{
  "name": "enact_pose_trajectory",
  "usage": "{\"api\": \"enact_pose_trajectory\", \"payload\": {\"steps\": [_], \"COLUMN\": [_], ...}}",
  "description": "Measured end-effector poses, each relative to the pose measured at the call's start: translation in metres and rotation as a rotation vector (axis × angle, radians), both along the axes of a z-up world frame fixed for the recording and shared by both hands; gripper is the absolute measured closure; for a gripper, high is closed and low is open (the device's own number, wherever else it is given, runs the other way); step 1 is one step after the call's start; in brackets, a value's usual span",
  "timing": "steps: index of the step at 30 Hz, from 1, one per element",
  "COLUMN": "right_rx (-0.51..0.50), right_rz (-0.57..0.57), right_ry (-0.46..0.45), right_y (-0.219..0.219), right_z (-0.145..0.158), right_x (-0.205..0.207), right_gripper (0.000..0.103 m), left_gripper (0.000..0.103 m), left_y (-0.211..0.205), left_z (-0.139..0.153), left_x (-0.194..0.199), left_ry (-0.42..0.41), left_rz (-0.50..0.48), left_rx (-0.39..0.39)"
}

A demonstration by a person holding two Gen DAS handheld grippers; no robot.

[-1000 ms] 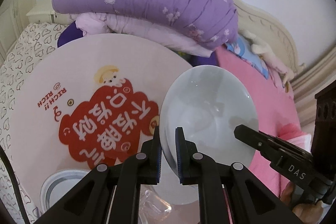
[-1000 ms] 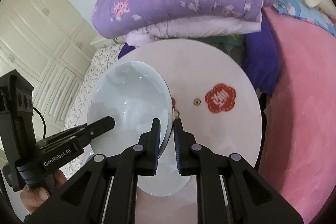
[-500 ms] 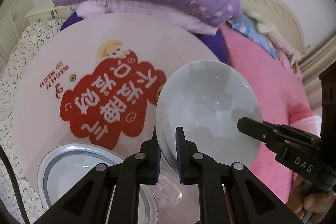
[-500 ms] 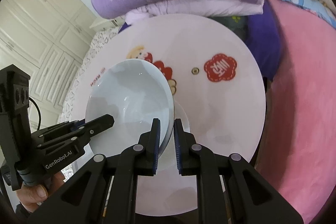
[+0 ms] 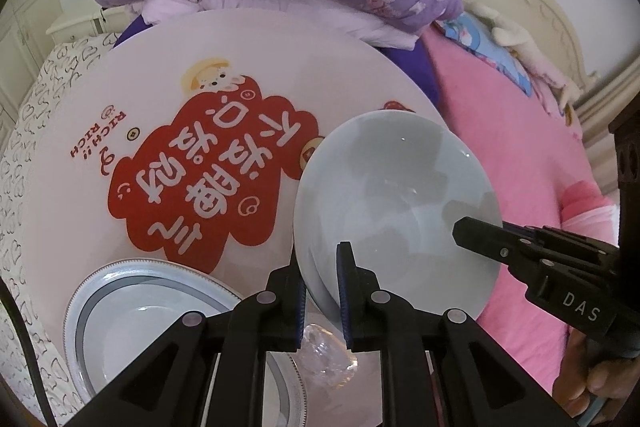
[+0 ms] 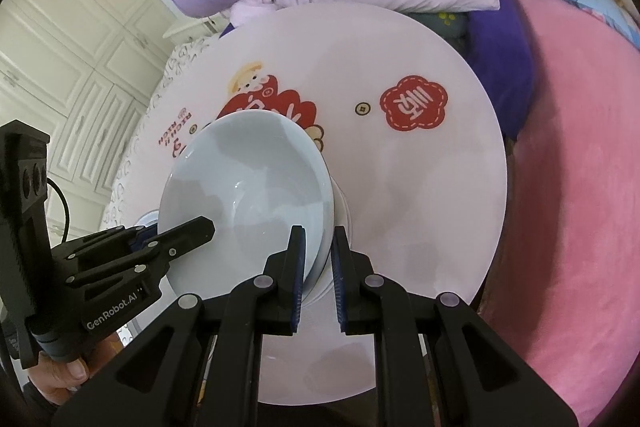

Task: Organize plates and bowls
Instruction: 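Lift and carry the held bowl with both grippers over the stack, then lower the bowl onto the nested bowls and open both grippers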

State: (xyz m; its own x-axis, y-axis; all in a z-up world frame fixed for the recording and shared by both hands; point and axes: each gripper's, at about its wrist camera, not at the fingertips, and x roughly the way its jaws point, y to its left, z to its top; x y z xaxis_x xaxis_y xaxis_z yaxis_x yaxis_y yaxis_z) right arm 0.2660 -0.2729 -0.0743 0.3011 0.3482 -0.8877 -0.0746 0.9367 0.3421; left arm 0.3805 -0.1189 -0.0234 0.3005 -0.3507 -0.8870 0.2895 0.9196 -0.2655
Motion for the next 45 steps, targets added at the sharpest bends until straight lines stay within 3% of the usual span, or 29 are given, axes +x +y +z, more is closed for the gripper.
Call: {"api": "enact_pose_trajectory", "payload": {"steps": [16, 21, 22, 25, 26, 27, 29, 30, 31, 33, 35, 40, 45], "right_rx": [-0.023, -0.026, -0.021, -0.008, -0.004, 0.000, 0.010, 0.010, 0.018, 0.048, 0.094, 0.170, 0.165], "right_rz": [0.020, 0.022, 0.022, 0.008, 0.001, -0.008, -0.032, -0.047, -0.068, -0.106, -0.141, -0.204, -0.222], "right_ry": [0.031, 0.027, 0.025, -0.001, -0.012, -0.022, -0.049, -0.062, -0.079, -0.105, -0.125, -0.153, -0.136], "right_y": [0.003, 0.003, 0.003, 0.000, -0.002, -0.003, -0.008, -0.011, -0.016, -0.025, -0.035, -0.060, -0.074], "right_z": [-0.006, -0.006, -0.005, 0.001, 0.004, 0.006, 0.011, 0.013, 0.015, 0.018, 0.019, 0.018, 0.007], "right_x": [0.001, 0.000, 0.000, 0.001, 0.002, 0.002, 0.003, 0.004, 0.004, 0.004, 0.004, -0.001, -0.005], "right_gripper": [0.086, 0.085, 0.081, 0.045, 0.032, 0.026, 0.006, 0.003, 0.000, 0.000, 0.000, 0.000, 0.000], "left_gripper": [0.092, 0.086, 0.086, 0.073, 0.062, 0.050, 0.039, 0.036, 0.033, 0.016, 0.006, 0.001, 0.001], "left_y": [-0.003, -0.003, -0.003, -0.004, -0.004, -0.003, -0.001, 0.000, 0.001, 0.005, 0.010, 0.024, 0.038], "left_z": [-0.002, -0.002, -0.003, -0.003, -0.003, -0.002, 0.001, 0.003, 0.004, 0.007, 0.011, 0.022, 0.026], "left_x": [-0.007, -0.007, -0.007, -0.007, -0.007, -0.008, -0.010, -0.011, -0.011, -0.013, -0.013, -0.016, -0.019], "left_ry": [-0.033, -0.033, -0.030, -0.027, -0.031, -0.038, -0.056, -0.068, -0.076, -0.085, -0.097, -0.139, -0.169], "left_rz": [-0.019, -0.025, -0.028, -0.032, -0.030, -0.024, -0.013, -0.010, -0.009, -0.005, 0.004, 0.022, 0.046], "left_rx": [0.041, 0.048, 0.048, 0.056, 0.061, 0.062, 0.058, 0.058, 0.052, 0.040, 0.031, 0.007, -0.012]}}
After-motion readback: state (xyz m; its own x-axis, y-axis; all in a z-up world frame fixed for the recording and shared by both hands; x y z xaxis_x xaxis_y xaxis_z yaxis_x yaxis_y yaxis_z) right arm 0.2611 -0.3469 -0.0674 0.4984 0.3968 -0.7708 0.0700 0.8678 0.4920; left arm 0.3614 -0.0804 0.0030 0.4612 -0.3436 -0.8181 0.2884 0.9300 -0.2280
